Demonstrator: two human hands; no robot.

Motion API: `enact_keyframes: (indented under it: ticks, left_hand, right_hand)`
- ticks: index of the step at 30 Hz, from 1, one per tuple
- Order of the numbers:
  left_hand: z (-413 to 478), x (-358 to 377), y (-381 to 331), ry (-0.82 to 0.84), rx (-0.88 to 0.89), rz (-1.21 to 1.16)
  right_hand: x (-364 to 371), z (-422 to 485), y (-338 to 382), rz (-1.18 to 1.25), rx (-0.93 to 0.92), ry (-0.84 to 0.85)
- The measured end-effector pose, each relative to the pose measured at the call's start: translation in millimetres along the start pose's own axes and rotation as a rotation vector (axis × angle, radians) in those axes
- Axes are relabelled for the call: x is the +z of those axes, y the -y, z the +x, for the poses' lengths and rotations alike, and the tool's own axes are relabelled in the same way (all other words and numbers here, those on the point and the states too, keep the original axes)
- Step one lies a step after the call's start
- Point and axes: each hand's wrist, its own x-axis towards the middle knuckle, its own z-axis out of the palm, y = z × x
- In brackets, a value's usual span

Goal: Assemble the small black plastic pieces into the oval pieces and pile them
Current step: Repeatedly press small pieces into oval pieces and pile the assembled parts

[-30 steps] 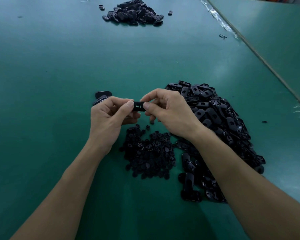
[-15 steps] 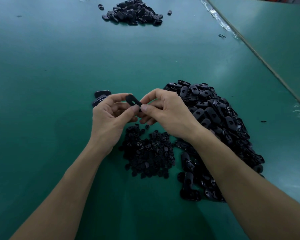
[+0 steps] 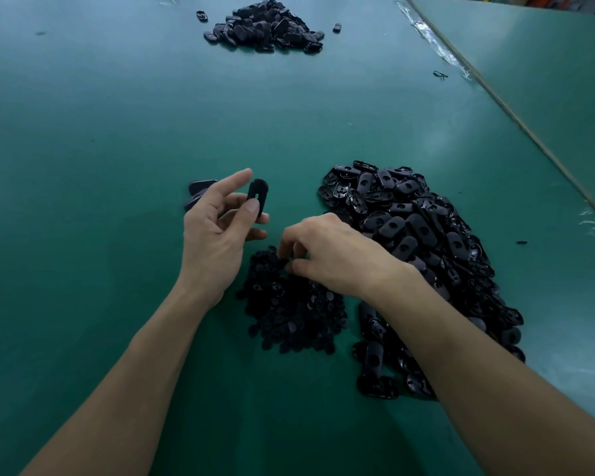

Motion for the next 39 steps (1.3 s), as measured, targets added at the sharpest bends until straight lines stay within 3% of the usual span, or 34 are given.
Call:
enact_keyframes:
  ticks: [30,34,39]
  left_hand:
    - [-1.5,-0.9,-1.1,-0.033,0.034,0.111]
    - [-1.8,-1.1,-2.5,-0.034,0.029,0.115]
    - [-1.7,-1.4,-3.1,-0.032,0.02,0.112]
  right_hand:
    - [-5.9,1.1,4.7,0.143,0.02,0.022]
    - [-10.7,0.2,10.4,0.086,-0.009,-0.011]
    - [-13.8,-2.8,13.1,0.18,-0.023,-0.096]
